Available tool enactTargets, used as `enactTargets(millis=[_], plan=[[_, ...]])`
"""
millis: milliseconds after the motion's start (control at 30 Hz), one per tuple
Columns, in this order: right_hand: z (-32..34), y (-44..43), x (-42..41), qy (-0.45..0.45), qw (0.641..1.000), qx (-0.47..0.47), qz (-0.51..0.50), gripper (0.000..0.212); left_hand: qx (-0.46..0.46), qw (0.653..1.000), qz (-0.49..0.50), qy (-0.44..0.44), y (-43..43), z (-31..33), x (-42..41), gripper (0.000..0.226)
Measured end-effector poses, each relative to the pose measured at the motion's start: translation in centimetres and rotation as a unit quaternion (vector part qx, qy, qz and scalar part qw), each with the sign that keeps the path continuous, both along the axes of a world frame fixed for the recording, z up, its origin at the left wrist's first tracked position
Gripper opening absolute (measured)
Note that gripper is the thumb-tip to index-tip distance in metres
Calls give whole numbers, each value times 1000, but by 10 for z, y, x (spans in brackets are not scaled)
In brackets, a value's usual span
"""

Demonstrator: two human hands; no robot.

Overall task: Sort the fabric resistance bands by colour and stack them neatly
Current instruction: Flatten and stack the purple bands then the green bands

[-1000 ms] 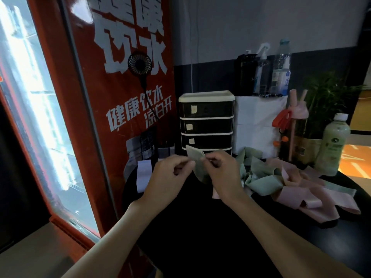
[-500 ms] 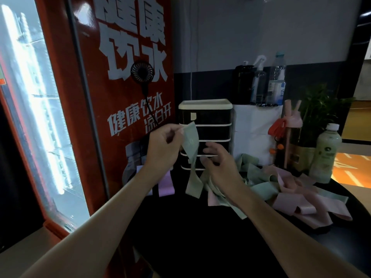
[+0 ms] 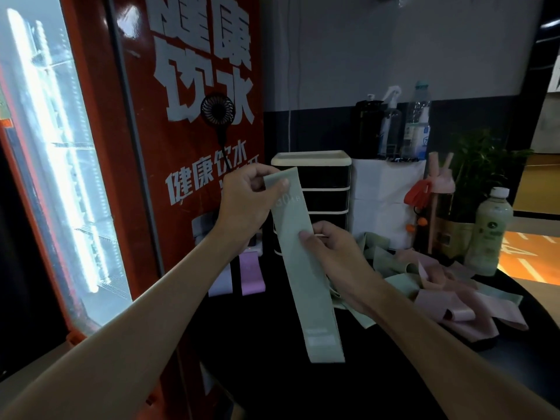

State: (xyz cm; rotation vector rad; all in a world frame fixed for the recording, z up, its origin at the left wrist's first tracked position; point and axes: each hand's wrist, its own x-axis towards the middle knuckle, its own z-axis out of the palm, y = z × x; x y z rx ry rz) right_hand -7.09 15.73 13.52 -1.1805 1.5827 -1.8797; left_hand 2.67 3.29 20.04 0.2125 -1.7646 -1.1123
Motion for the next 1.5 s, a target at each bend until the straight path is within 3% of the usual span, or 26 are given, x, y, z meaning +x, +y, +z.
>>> enactTargets(millis=[133,367,500,700,800,933,1100,1233,1367,1433,1500], plan=[[-18,19,-3,-42,995,48,83,34,8,1000,20,14,-1,-5,1,13],[-64,79,-21,-80,982,138,105,36,66,996,56,38,-11,-25,8,15],[-86,123,-36,-24,983,175,48,23,106,991,80,27,-18,-53,14,12],[-100,168,-54,-32,984,152,-92,10,106,991,85,-20,-6,-108,25,14],[-106,182,-60,40,973,179,-137,10,26,994,66,-78,4,-133,29,10],[-111,195,-60,130,954,208,-175,13,-63,981,42,-177,8,-166,37,26],[-118,210,-62,199,929,244,-194,17,-80,974,25,-211,21,-189,46,24],[-130,216,-69,258,893,291,-224,32,-128,957,15,-259,22,-206,50,27],[-139,218,-70,336,838,349,-251,27,-188,935,12,-301,16,-214,48,27],[-136,215,-66,340,840,337,-256,25,-210,933,18,-293,17,-212,46,9],[-132,211,-61,348,841,333,-245,21,-242,923,23,-297,21,-211,43,19]])
